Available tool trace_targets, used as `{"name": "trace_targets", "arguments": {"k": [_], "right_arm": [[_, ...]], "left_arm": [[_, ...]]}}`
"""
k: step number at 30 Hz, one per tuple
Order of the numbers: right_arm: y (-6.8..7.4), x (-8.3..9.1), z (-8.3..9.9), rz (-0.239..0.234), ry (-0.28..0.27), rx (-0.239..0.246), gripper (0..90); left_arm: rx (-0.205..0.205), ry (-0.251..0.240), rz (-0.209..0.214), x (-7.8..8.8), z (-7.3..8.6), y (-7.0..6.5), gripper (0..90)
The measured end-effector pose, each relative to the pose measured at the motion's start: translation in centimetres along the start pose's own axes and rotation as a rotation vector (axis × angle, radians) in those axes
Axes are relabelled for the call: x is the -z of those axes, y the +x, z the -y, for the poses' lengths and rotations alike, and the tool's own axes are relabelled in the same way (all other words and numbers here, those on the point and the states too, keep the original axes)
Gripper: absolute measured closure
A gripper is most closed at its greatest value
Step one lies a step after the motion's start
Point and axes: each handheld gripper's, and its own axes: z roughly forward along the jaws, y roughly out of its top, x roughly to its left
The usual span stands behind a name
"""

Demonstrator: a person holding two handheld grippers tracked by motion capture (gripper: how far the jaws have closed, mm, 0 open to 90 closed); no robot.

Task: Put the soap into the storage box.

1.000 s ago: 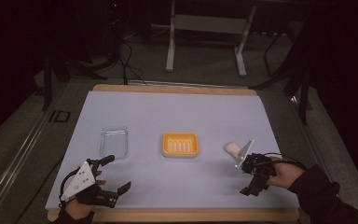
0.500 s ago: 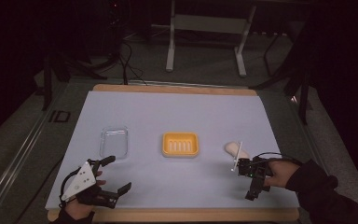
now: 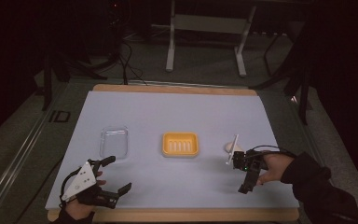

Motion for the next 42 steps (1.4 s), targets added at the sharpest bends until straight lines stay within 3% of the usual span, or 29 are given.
{"name": "trace_targets", "arguments": {"k": [13,25,34,36,37,39,42], "right_arm": [[-3.3,1.4,-1.2,0.09,-0.036,-0.072,14.4],[-5.8,1.8,-1.3,0.123,-0.077,-0.119,15.5],[-8.3,0.7,-1.4,0.168,-0.112,-0.287,16.5],[-8.5,0.5,-1.4,0.174,-0.115,-0.303,16.5],[-9.0,0.1,-1.3,0.163,-0.118,-0.348,16.5],[-9.6,-0.3,-1.2,0.158,-0.116,-0.392,16.6],[-10.2,-0.8,-1.0,0.142,-0.117,-0.431,18.3]], "left_arm": [[0.002,0.004,0.003,0.0,0.0,0.0,1.1],[0.003,0.004,0.003,0.0,0.0,0.0,1.1],[0.003,0.005,0.005,0.1,0.0,0.0,1.1],[0.003,0.005,0.006,0.1,0.0,0.0,1.1],[0.004,0.005,0.006,0.0,0.0,0.0,1.1],[0.004,0.005,0.007,0.0,0.0,0.0,1.1],[0.005,0.006,0.007,0.0,0.0,0.0,1.1]]}}
